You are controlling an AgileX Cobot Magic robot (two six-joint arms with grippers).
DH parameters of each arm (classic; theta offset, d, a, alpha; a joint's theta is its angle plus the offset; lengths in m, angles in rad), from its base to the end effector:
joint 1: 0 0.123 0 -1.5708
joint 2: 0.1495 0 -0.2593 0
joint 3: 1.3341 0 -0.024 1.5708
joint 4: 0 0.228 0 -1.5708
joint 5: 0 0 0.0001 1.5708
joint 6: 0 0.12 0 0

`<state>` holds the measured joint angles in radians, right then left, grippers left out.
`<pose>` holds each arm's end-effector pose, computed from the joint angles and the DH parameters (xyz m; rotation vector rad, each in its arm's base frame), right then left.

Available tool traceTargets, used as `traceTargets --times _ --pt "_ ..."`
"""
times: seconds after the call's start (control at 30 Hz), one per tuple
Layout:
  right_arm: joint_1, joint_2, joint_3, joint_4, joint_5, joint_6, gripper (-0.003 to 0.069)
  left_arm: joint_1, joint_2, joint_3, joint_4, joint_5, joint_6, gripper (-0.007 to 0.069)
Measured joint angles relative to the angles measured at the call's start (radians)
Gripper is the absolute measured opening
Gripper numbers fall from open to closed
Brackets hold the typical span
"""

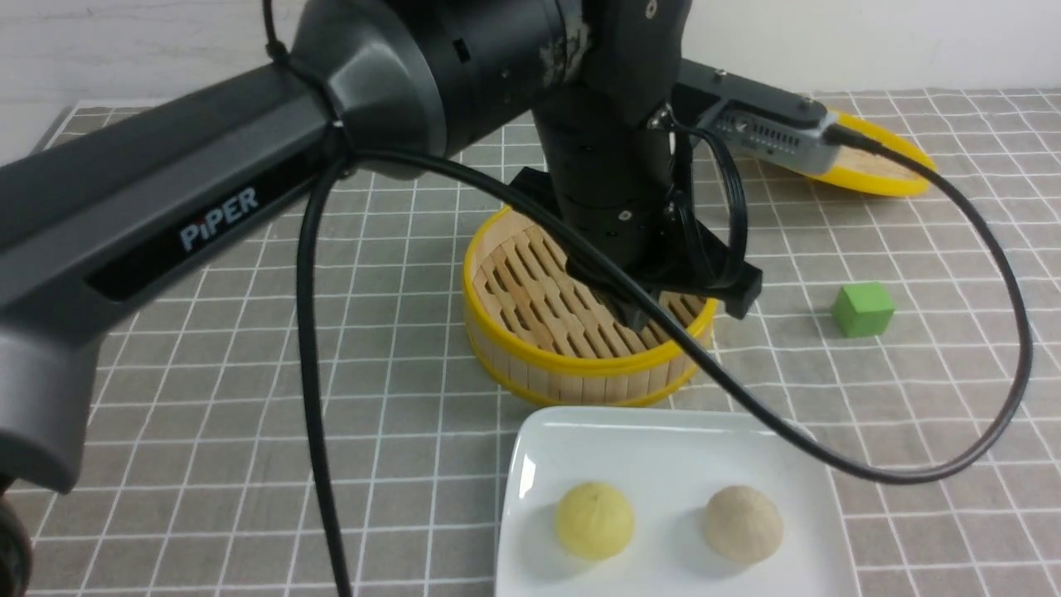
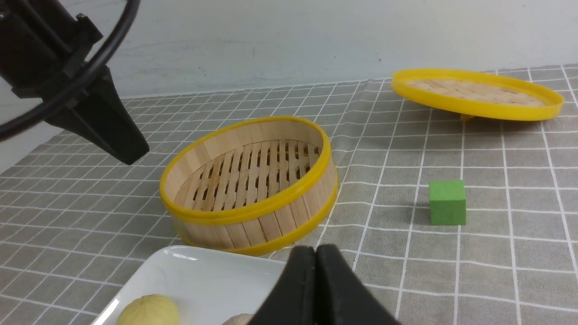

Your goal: Put the steamed buns into the plate on the grey tablecloth.

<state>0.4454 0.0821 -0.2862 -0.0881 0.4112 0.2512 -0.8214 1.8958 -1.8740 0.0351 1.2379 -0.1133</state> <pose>0.0724 0.0299 0.2567 -0.2076 1.6951 0.4309 0.2692 -0.2834 0.2819 0.9641 2.5892 -0.2074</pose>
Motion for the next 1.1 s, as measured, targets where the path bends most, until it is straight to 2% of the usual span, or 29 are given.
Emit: traceTargets --times 0.33,0.67,0.83,1.1 --pt "-0.017 0.000 0.010 0.000 -0.017 0.000 0.0013 0.000 -0.007 -0.002 0.146 0.000 -0.095 0.0011" --pt "-0.228 -0.062 0.220 0.000 -0.082 0.000 0.0022 0.000 -0.125 -0.054 0.200 0.000 -0.099 0.0014" --pt "-0.346 -0.091 0.307 -0.001 -0.071 0.001 0.0028 0.000 -0.270 -0.093 0.214 0.000 -0.068 0.0016" --pt "-0.383 -0.091 0.303 -0.003 -0.038 0.001 0.0031 -0.001 -0.526 -0.102 0.308 0.000 -0.040 0.0019"
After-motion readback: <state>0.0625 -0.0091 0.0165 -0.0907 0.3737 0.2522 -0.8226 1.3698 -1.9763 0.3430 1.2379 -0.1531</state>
